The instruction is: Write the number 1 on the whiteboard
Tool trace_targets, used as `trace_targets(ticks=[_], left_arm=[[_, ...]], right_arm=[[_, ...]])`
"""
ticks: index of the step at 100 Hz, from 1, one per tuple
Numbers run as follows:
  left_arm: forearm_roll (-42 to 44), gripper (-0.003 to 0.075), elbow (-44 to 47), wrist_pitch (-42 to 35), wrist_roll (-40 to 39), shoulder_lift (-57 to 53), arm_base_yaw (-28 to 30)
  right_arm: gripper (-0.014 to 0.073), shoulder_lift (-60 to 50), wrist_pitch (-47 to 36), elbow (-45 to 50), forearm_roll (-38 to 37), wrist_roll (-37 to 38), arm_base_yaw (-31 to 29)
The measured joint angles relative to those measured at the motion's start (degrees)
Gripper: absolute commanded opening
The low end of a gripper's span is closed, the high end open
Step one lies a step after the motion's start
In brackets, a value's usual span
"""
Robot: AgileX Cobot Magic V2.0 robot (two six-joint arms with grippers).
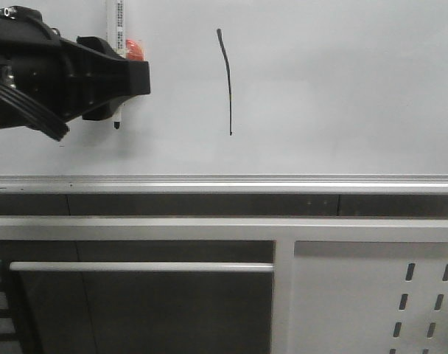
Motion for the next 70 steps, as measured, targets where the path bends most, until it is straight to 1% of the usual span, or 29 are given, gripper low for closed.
trace_targets(ticks=[10, 15, 27, 35, 58, 70], left_arm=[[0.1, 0.0343, 0.0, 0.0, 0.0, 0.0, -0.2], [0.1, 0.0356, 0.0, 0.0, 0.0, 0.0, -0.4], [-0.1, 0.0447, 0.0, 0.0, 0.0, 0.0, -1.0], [-0.5, 0.0484, 0.0, 0.0, 0.0, -0.1, -1.5], [-3.1, 0.0486, 0.0, 1.9, 0.0, -5.1, -2.0], [-4.2, 0.0486, 0.0, 4.8, 2.6, -9.5, -3.0]], right_arm=[[-0.0051, 0.0, 0.0, 0.0, 0.0, 0.0, 0.0], [-0.0051, 0.0, 0.0, 0.0, 0.0, 0.0, 0.0], [-0.0051, 0.0, 0.0, 0.0, 0.0, 0.0, 0.0], [-0.0051, 0.0, 0.0, 0.0, 0.0, 0.0, 0.0], [-0.0051, 0.0, 0.0, 0.0, 0.0, 0.0, 0.0], [-0.0051, 0.0, 0.0, 0.0, 0.0, 0.0, 0.0]])
